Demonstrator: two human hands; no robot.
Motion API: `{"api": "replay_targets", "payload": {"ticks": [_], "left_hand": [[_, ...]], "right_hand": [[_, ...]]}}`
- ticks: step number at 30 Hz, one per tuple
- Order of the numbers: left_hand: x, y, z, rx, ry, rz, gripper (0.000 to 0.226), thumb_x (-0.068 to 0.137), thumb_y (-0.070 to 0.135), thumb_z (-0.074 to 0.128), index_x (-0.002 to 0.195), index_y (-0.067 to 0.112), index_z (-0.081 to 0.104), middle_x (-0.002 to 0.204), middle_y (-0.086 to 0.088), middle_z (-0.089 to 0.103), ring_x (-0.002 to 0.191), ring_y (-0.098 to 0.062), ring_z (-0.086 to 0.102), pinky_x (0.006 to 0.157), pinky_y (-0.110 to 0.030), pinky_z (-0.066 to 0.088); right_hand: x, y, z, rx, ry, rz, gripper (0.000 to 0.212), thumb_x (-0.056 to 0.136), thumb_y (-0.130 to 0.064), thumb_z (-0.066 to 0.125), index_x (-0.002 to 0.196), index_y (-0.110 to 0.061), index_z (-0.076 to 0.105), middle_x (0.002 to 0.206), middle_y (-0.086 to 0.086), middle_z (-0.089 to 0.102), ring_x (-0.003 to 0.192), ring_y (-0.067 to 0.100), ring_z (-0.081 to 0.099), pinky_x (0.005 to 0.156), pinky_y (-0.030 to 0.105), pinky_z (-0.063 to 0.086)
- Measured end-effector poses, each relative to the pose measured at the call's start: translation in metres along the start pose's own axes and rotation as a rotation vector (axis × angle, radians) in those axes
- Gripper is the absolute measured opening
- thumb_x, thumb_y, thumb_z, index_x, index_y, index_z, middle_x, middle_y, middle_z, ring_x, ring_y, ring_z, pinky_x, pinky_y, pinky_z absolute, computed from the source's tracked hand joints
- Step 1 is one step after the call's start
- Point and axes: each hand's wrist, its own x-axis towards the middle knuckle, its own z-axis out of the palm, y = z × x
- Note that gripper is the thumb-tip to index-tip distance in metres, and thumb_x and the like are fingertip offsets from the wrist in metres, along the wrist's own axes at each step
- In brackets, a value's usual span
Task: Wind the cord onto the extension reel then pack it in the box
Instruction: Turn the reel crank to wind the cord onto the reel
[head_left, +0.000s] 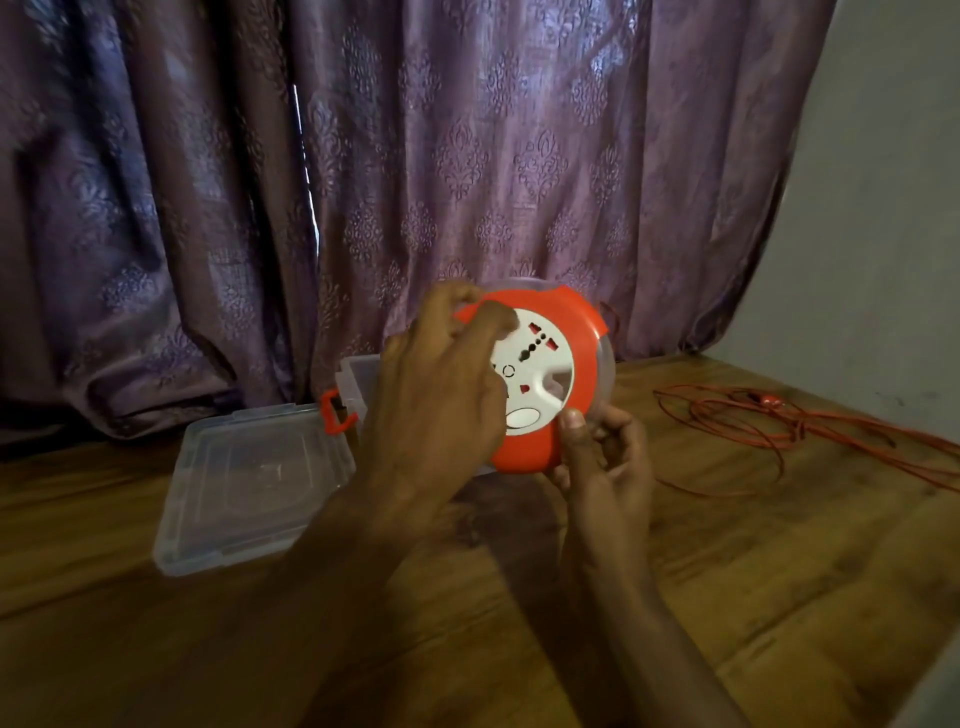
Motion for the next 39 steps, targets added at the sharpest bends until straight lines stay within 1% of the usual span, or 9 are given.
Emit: {"api": "replay_targets", "payload": {"ticks": [2,7,9,12,17,23,30,34,39], "left_hand": [[0.000,0.001,-0.001,0.053,0.043,-0.072,0.028,0.081,0.017,0.054,0.109,0.023,0.058,0.110,-0.001,0.055,0.084,-0.026,0.063,0.067,-0.042,0.052],[-0.007,0.006,0.014,-0.013,-0.084,-0.255,0.047,0.084,0.051,0.053,0.128,0.036,0.046,0.126,0.007,0.048,0.095,-0.025,0.063,0.085,-0.039,0.047],[-0.009,0.007,0.019,-0.040,-0.069,-0.329,0.055,0.081,0.057,0.055,0.131,0.037,0.043,0.131,0.005,0.040,0.098,-0.030,0.061,0.086,-0.040,0.048],[-0.011,0.004,0.020,-0.044,-0.035,-0.380,0.057,0.080,0.052,0.061,0.131,0.034,0.044,0.142,0.002,0.032,0.104,-0.035,0.059,0.088,-0.041,0.045],[-0.009,0.003,0.015,0.123,-0.132,-0.064,0.056,0.075,0.020,0.061,0.126,0.037,0.048,0.151,-0.003,0.024,0.115,-0.036,0.052,0.090,-0.045,0.045],[0.000,-0.008,0.010,0.187,-0.288,0.089,0.053,0.081,0.012,0.056,0.127,0.038,0.055,0.148,-0.002,0.034,0.121,-0.029,0.050,0.095,-0.041,0.042],[0.007,-0.006,-0.001,-0.089,-0.004,-0.178,0.025,0.084,0.026,0.059,0.108,0.031,0.060,0.109,0.005,0.061,0.088,-0.019,0.062,0.077,-0.035,0.051],[0.000,0.001,0.009,-0.096,-0.063,-0.289,0.038,0.084,0.043,0.061,0.121,0.034,0.057,0.118,0.008,0.056,0.099,-0.017,0.060,0.085,-0.030,0.044],[-0.004,0.010,0.024,-0.238,-0.071,-0.511,0.066,0.079,0.056,0.062,0.137,0.029,0.047,0.136,0.010,0.039,0.118,-0.012,0.049,0.087,-0.024,0.034]], "right_hand": [[0.001,0.000,-0.002,-0.015,0.029,-0.012,0.017,0.075,-0.046,0.074,0.089,-0.042,0.064,0.102,-0.008,0.073,0.102,0.027,0.071,0.091,0.062,0.056],[-0.007,-0.004,0.004,-0.065,0.017,-0.109,0.021,0.084,-0.030,0.072,0.102,-0.032,0.060,0.094,-0.015,0.068,0.083,0.005,0.063,0.081,0.045,0.057],[-0.014,-0.006,0.009,-0.097,-0.019,-0.149,0.022,0.084,-0.028,0.072,0.101,-0.029,0.058,0.092,-0.013,0.069,0.081,0.010,0.064,0.079,0.037,0.057],[-0.019,-0.007,0.012,-0.136,-0.049,-0.170,0.024,0.089,-0.018,0.074,0.100,-0.030,0.057,0.098,0.001,0.069,0.091,0.033,0.067,0.083,0.051,0.058],[-0.015,-0.008,0.009,-0.092,-0.030,-0.077,0.021,0.088,-0.021,0.075,0.100,-0.026,0.058,0.100,-0.001,0.067,0.091,0.017,0.065,0.086,0.061,0.056],[-0.005,0.000,0.005,-0.034,-0.003,-0.004,0.024,0.079,-0.034,0.071,0.097,-0.023,0.060,0.094,-0.004,0.068,0.085,0.013,0.063,0.076,0.043,0.050],[0.001,0.001,-0.001,-0.026,0.072,-0.007,0.028,0.080,-0.036,0.072,0.103,-0.024,0.060,0.102,0.001,0.070,0.091,0.020,0.065,0.082,0.048,0.053],[-0.004,-0.005,0.001,-0.050,0.067,-0.030,0.038,0.080,-0.040,0.074,0.110,-0.022,0.060,0.112,0.009,0.069,0.097,0.026,0.067,0.090,0.064,0.055],[-0.013,-0.007,0.008,-0.111,0.008,-0.100,0.034,0.081,-0.038,0.075,0.109,-0.027,0.059,0.111,0.007,0.068,0.099,0.030,0.067,0.090,0.060,0.056]]}}
